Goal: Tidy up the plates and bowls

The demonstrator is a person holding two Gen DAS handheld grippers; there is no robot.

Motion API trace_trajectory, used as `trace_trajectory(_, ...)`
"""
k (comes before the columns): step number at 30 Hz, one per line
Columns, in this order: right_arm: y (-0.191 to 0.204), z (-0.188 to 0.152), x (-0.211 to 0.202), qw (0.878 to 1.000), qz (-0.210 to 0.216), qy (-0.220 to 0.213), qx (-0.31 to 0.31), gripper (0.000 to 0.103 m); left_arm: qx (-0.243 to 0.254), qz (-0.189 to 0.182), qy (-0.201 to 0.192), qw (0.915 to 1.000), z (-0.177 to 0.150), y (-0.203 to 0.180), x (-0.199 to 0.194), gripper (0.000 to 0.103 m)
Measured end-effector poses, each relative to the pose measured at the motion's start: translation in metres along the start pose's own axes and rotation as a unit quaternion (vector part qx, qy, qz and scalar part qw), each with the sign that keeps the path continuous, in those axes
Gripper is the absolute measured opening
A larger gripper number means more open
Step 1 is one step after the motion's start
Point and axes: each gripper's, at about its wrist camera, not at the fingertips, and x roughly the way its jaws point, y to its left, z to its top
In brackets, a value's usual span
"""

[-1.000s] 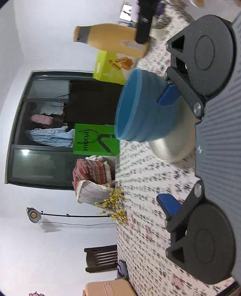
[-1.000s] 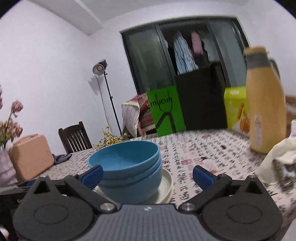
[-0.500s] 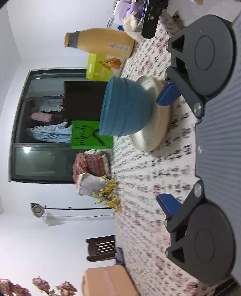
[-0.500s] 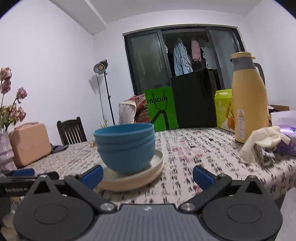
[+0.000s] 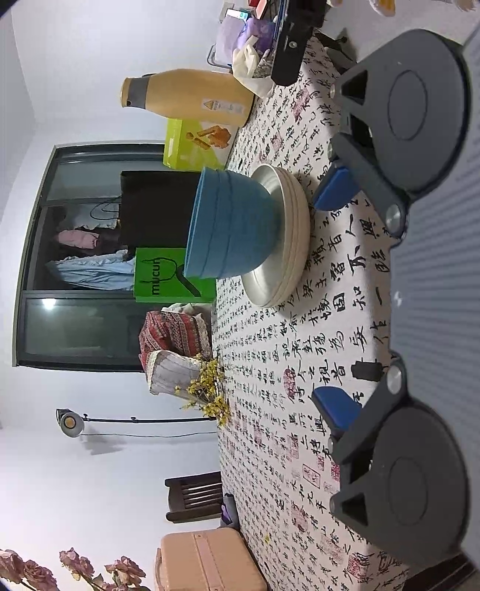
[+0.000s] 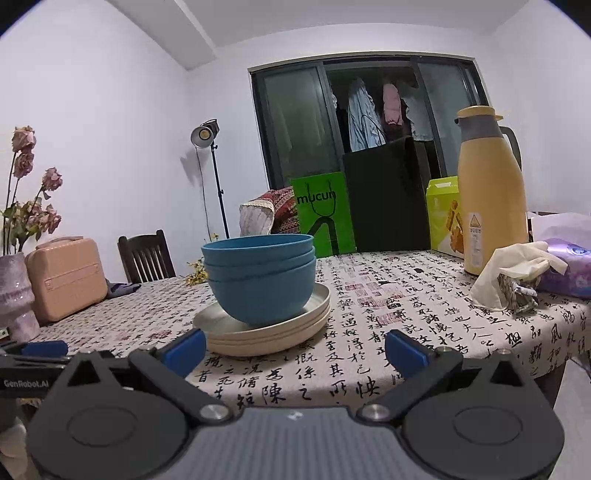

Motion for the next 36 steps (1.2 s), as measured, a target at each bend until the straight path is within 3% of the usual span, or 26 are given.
trace_trajectory(36, 0.012, 0.0, 0.0, 1.0, 0.005, 0.008, -0.013, 0.103, -0.01, -0.008, -0.007, 0.9999, 0.001, 0.004, -0.007, 0.103)
